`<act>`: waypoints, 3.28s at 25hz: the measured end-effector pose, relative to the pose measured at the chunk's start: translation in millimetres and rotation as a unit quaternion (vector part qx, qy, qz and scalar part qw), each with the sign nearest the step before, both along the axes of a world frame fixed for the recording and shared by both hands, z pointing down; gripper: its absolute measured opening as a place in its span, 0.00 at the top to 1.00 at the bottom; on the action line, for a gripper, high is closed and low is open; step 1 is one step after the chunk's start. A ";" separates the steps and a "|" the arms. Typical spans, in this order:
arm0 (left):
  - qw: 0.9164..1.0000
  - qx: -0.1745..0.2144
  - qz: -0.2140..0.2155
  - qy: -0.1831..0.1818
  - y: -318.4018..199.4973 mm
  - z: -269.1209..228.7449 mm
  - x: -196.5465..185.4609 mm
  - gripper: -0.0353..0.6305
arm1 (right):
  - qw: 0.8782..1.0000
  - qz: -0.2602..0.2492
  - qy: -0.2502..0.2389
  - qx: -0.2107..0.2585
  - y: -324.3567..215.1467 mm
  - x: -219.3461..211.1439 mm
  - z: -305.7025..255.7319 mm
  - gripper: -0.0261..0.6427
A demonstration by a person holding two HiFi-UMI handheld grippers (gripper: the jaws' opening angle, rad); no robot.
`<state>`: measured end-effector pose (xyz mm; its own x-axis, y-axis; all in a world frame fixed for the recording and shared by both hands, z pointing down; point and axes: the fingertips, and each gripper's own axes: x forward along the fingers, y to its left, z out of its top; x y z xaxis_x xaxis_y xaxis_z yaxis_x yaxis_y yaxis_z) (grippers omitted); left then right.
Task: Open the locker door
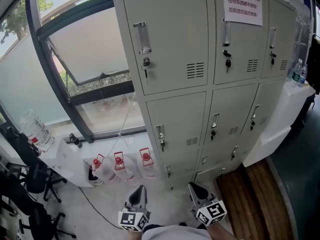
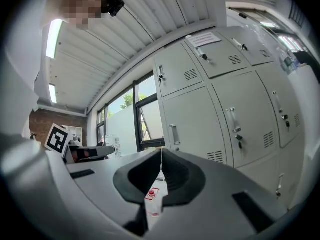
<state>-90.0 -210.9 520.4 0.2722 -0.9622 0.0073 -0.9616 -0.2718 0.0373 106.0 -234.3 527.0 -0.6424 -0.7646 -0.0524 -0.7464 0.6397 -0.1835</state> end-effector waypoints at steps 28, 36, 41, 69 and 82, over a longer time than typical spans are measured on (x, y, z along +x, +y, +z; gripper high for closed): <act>0.998 -0.053 0.028 0.014 -42.8 29.9 -104.8 0.93 | 0.999 -0.007 0.037 -0.003 -98.4 -123.1 -13.4 0.67; 0.998 -0.057 0.007 0.011 -37.2 33.4 -128.4 0.93 | 0.997 0.000 0.078 0.025 -154.8 -143.0 -14.1 0.66; 0.997 -0.068 -0.024 0.016 -25.7 40.2 -140.6 0.93 | 0.996 0.002 0.087 0.026 -194.6 -153.5 -12.6 0.66; 0.995 -0.082 -0.059 0.019 -9.1 48.5 -146.3 0.93 | 0.995 0.026 0.094 0.021 -239.1 -178.0 -14.8 0.66; 0.996 -0.079 -0.025 0.020 11.1 45.9 -135.6 0.93 | 0.994 0.048 0.102 0.016 -194.0 -158.1 -13.7 0.66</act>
